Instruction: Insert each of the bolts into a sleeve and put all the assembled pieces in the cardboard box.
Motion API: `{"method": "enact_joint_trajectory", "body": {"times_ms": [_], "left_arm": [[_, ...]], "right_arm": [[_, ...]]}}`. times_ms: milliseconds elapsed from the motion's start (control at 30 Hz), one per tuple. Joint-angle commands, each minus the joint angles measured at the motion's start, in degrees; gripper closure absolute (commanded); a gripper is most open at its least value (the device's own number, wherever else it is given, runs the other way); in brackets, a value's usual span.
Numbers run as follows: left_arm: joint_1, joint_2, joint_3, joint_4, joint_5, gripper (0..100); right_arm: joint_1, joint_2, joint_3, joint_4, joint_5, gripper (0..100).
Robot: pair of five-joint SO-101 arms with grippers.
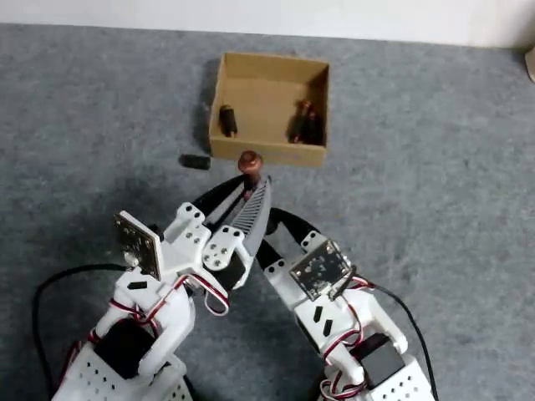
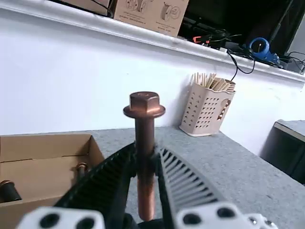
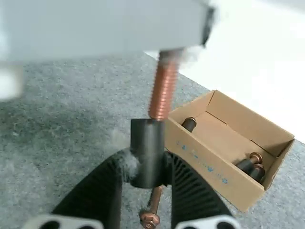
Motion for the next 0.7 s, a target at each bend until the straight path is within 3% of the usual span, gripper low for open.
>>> {"method": "enact_joint_trajectory", "body": {"times_ms": [0,233,667], "left_arm": [[-1.10,-0.57,-0.22,-2.11,0.00,99],[-6.90,-0.84,1.45,-2.02,6.24,99],[-1.98,-0.84,7.43,-2.02,6.33,99]], "right_arm": [[-0.57,-0.84,-0.48,0.04,-0.79,99.5],[-0.48,-0.84,-0.40,0.04,-0.79,99.5],[-0.22,-0.84,-0.48,-0.13,-0.79,99.5]]}}
